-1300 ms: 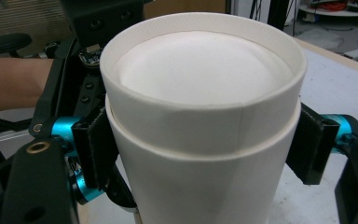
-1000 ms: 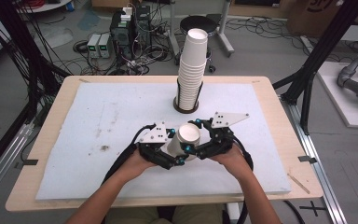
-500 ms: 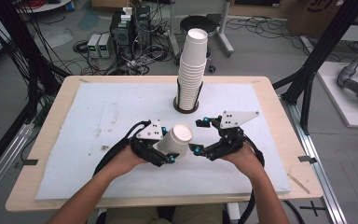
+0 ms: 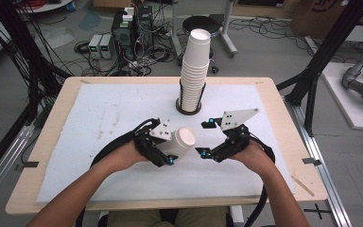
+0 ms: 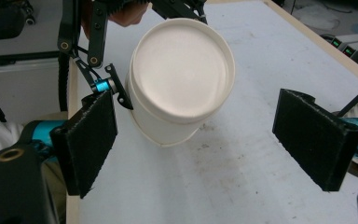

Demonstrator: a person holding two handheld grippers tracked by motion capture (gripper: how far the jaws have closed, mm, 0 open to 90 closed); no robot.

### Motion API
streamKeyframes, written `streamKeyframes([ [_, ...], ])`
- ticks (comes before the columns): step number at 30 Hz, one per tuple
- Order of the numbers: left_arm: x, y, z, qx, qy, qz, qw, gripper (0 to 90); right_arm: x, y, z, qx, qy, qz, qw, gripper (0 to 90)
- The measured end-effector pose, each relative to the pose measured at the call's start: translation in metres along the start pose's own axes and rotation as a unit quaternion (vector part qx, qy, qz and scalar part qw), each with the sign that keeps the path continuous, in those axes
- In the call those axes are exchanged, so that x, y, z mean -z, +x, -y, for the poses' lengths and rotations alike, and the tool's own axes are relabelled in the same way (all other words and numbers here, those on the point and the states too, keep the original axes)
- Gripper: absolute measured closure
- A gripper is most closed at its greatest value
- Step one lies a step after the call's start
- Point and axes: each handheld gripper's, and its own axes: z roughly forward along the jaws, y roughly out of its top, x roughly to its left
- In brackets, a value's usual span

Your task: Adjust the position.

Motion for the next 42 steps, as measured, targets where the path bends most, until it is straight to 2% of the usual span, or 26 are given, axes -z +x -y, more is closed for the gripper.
streamKeyframes([
  [3, 0.0, 0.0, -0.006, -0.014, 0.024, 0.007, 0.9996, 22.7, -0.004, -0.002, -0.006, 0.01, 0.02, -0.009, 0.9997, 14.2],
  [9, -0.001, -0.001, -0.012, -0.028, 0.049, 0.012, 0.9983, 22.8, -0.009, -0.003, -0.016, 0.026, 0.048, -0.02, 0.9983, 14.2],
  [11, -0.002, -0.003, -0.015, -0.044, 0.078, 0.009, 0.9959, 22.8, -0.015, -0.001, -0.022, 0.034, 0.065, -0.027, 0.9969, 14.2],
  [14, -0.004, -0.005, -0.016, -0.044, 0.084, 0.011, 0.9955, 22.8, -0.02, 0.001, -0.025, 0.041, 0.073, -0.033, 0.9959, 14.2],
  [17, -0.006, -0.009, -0.017, -0.052, 0.099, 0.016, 0.9937, 22.8, -0.03, 0.006, -0.027, 0.047, 0.09, -0.042, 0.994, 14.3],
  [21, -0.006, -0.011, -0.019, -0.058, 0.101, 0.017, 0.9931, 22.8, -0.035, 0.009, -0.026, 0.049, 0.091, -0.049, 0.9934, 14.3],
  [24, -0.007, -0.013, -0.019, -0.055, 0.096, 0.021, 0.9936, 22.8, -0.039, 0.01, -0.023, 0.048, 0.09, -0.053, 0.9934, 14.3],
  [27, -0.008, -0.013, -0.019, -0.058, 0.101, 0.025, 0.9929, 22.8, -0.044, 0.011, -0.021, 0.047, 0.093, -0.06, 0.9927, 14.3],
  [33, -0.012, -0.015, -0.016, -0.06, 0.106, 0.034, 0.992, 22.8, -0.055, 0.013, -0.021, 0.062, 0.115, -0.067, 0.9892, 15.4],
  [38, -0.013, -0.015, -0.016, -0.059, 0.106, 0.039, 0.9919, 22.8, -0.06, 0.013, -0.019, 0.062, 0.124, -0.075, 0.9874, 16.9],
  [39, -0.013, -0.015, -0.017, -0.059, 0.108, 0.04, 0.9916, 22.8, -0.061, 0.014, -0.019, 0.065, 0.13, -0.077, 0.9864, 22.8],
  [42, -0.013, -0.015, -0.016, -0.058, 0.111, 0.042, 0.9912, 22.9, -0.063, 0.013, -0.018, 0.074, 0.132, -0.085, 0.9849, 24.8],
])
